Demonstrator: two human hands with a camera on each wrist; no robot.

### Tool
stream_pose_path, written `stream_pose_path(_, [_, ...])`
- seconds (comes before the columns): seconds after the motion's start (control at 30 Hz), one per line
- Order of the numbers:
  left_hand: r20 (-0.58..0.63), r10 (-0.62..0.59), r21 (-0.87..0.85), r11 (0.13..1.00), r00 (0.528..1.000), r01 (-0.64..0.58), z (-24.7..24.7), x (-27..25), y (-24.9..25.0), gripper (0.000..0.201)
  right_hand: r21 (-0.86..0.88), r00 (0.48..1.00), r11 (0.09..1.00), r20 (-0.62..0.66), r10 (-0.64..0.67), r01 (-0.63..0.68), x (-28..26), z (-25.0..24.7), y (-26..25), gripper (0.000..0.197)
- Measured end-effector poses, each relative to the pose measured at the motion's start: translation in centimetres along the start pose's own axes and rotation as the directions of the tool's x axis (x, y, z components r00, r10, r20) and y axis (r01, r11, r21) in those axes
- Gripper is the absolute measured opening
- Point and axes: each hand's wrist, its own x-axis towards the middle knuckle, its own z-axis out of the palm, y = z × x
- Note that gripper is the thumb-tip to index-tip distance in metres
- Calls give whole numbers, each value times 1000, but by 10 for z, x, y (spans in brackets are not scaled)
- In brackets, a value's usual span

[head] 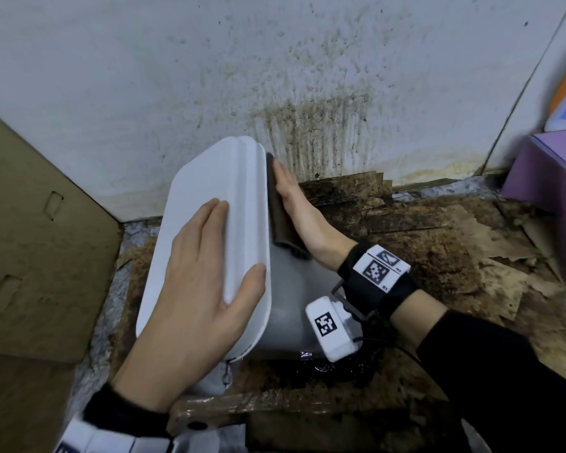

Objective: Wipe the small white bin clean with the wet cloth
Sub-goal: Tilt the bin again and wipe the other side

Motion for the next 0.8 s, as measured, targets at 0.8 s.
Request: stream_pose_path(0.8, [-14,-20,-3,1000,1000,20,-2,0,-7,84,-198,960,946,-166,227,-258,-19,-20,73,55])
